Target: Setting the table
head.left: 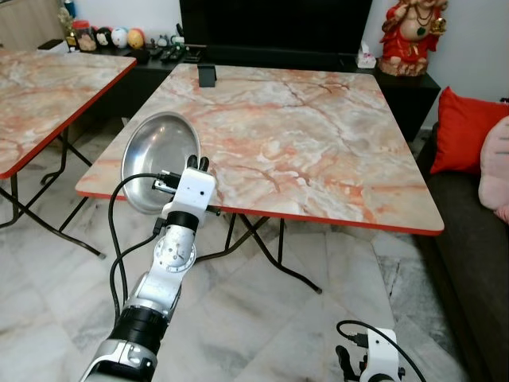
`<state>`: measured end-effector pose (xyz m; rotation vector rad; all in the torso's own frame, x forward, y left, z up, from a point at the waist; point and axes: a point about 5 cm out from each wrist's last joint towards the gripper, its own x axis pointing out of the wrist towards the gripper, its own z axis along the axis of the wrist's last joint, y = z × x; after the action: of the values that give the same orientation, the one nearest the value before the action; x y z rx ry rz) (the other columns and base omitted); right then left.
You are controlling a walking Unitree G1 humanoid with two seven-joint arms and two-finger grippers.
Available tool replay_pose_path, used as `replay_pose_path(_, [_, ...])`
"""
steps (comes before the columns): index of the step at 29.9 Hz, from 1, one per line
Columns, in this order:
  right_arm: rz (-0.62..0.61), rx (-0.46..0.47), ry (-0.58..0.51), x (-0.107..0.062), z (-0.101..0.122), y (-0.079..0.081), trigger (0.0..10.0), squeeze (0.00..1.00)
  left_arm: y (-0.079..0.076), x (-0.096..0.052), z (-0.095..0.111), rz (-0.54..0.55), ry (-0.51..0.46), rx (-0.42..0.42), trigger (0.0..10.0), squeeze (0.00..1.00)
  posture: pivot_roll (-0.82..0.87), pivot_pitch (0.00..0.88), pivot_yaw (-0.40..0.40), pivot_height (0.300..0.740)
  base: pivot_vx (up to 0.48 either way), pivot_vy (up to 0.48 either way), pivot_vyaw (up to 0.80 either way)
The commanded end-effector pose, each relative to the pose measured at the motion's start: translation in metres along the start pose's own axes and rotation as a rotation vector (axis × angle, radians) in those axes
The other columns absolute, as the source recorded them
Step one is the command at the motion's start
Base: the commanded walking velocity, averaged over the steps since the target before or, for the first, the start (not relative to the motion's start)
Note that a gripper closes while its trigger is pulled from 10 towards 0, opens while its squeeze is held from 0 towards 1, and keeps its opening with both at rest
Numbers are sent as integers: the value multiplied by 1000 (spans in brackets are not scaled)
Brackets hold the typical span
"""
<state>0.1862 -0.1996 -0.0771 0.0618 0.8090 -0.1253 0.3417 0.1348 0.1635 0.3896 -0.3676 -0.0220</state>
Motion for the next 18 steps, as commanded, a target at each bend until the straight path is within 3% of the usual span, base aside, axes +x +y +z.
replay_pose_path(1, [-5,7,4,0,-1,0,10000,0,-2,4,8,-12,-34,-3,10000,0,41,0,-54,740,311,0,0])
replay_pose_path(18, [-5,11,7,-1,-2,-1,10000,0,0,7,10,-12,-36,4,10000,0,44,0,-60,740,334,0,0])
